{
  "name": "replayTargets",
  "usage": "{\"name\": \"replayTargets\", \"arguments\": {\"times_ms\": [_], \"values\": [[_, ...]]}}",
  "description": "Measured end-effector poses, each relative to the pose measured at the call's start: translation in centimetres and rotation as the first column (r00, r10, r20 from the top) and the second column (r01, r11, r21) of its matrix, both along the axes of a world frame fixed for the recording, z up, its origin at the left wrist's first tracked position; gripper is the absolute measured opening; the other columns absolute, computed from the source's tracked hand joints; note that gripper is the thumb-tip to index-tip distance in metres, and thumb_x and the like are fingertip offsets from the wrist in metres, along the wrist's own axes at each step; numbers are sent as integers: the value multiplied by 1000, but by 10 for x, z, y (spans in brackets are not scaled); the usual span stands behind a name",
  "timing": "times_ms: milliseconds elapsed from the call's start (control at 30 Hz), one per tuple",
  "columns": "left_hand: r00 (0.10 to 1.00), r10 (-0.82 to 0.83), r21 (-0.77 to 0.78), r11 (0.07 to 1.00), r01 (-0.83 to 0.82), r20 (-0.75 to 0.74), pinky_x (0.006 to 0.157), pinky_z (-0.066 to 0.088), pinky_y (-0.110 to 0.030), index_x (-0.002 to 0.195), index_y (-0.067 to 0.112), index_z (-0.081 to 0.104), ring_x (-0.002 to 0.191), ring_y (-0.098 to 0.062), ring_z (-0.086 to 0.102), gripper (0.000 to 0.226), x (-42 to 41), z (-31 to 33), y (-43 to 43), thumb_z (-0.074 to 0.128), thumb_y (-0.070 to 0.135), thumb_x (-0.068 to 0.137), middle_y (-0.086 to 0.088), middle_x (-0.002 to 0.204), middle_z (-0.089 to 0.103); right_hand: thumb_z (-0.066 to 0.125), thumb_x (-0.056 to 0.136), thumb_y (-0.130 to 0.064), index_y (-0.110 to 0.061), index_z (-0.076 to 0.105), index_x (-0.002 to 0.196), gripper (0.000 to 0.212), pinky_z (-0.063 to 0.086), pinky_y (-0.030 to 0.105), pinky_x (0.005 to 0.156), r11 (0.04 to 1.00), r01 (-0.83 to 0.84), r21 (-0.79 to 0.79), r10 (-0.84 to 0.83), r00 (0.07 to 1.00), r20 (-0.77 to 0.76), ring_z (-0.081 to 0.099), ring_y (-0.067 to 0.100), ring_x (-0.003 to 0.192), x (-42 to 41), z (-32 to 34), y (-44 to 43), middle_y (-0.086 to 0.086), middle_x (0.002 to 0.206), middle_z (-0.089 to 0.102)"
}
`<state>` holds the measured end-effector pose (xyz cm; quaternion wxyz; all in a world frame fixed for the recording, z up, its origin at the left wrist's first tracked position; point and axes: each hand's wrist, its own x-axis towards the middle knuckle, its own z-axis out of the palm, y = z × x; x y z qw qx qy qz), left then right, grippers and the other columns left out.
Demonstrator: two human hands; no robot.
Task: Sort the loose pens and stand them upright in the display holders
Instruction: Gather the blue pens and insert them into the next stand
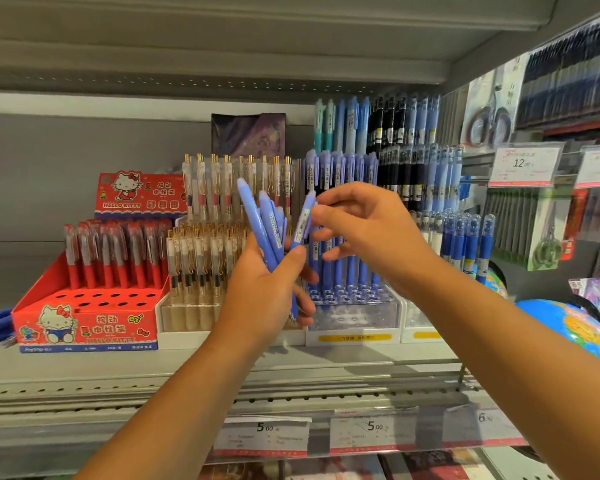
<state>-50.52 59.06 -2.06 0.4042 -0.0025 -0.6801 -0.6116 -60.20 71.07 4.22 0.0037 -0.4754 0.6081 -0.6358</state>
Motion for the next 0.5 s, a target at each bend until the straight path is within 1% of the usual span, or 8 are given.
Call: {"name": "replayTargets", "arguments": {"times_ms": [33, 100, 167, 233, 300, 367, 433, 500], "values": [[1000, -16, -17, 1000, 17, 27, 45, 54, -38, 131, 21, 50, 47, -30, 59, 31, 0, 0, 1, 55, 23, 101, -9, 73, 69, 73, 88, -15, -12, 65, 101, 15, 59, 30, 57, 1000, -20, -4, 20, 1000, -12, 73, 19, 75, 5, 0, 0, 17, 88, 71], [998, -47, -30, 998, 49, 51, 46, 54, -38, 135, 21, 48, 48, -30, 59, 35, 0, -1, 2, 55, 25, 101, -11, 75, 69, 75, 86, -10, -12, 64, 98, 16, 60, 30, 56, 1000, 3, -20, -4, 998, -56, 71, 18, 70, 11, -1, -1, 24, 87, 66], [996, -64, -26, 997, 66, 58, 46, 54, -38, 135, 24, 48, 48, -30, 60, 35, 1, -1, 3, 55, 24, 100, -11, 75, 69, 74, 86, -6, -9, 63, 100, 17, 62, 34, 60, 999, 31, -28, -33, 998, -62, 70, 18, 68, 12, -2, -2, 26, 88, 66], [995, -73, -18, 997, 75, 69, 46, 55, -39, 129, 27, 49, 48, -31, 61, 31, 2, 0, 5, 55, 24, 99, -8, 74, 68, 72, 88, -6, -7, 64, 104, 18, 62, 36, 63, 999, 38, -21, -39, 999, -29, 72, 20, 73, 10, -3, -1, 24, 89, 67], [994, -83, -4, 997, 83, 72, 45, 55, -43, 118, 22, 53, 49, -31, 60, 21, 3, 1, 5, 57, 25, 98, -5, 72, 66, 70, 89, -6, -8, 65, 104, 15, 62, 37, 65, 999, 36, -37, -36, 999, 19, 73, 24, 79, 9, -5, 0, 25, 91, 68], [993, -87, 11, 996, 86, 78, 45, 56, -44, 111, 15, 53, 50, -30, 60, 17, 3, 1, 5, 57, 25, 98, -3, 72, 66, 68, 91, -5, -11, 66, 102, 13, 62, 35, 65, 995, 55, -88, -48, 996, 75, 73, 24, 80, 6, -6, 0, 23, 93, 69], [992, -79, 10, 997, 79, 95, 45, 56, -42, 110, 16, 54, 51, -29, 62, 16, 4, 1, 5, 57, 25, 97, -3, 76, 68, 65, 92, -4, -9, 65, 111, 20, 61, 32, 64, 987, 84, -136, -65, 988, 141, 72, 22, 80, 2, -4, 2, 19, 98, 69], [992, -68, 8, 998, 68, 104, 46, 57, -42, 108, 17, 53, 52, -28, 64, 13, 3, 1, 5, 57, 25, 98, 2, 80, 70, 63, 94, -4, -9, 63, 114, 21, 60, 29, 64, 980, 101, -173, -70, 981, 179, 73, 19, 78, -4, -2, 5, 15, 100, 70]]}}
